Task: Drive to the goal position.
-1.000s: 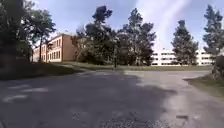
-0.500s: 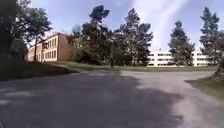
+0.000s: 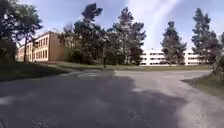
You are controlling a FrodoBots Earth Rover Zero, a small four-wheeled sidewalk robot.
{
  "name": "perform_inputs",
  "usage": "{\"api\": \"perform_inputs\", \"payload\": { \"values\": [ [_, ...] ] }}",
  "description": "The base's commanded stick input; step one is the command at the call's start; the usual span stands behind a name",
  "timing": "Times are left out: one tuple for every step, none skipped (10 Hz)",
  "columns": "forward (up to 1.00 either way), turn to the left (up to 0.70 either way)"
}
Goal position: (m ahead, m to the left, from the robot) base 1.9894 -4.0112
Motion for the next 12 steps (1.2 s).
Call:
{"api": "perform_inputs", "payload": {
  "values": [
    [0.70,-0.35],
    [0.70,-0.35],
    [0.70,-0.35],
    [0.70,-0.35],
    [0.70,-0.35],
    [0.70,-0.35],
    [0.70,-0.35],
    [0.70,-0.35],
    [0.70,-0.35],
    [0.70,-0.35],
    [0.70,-0.18],
    [0.70,0.00]
  ]
}}
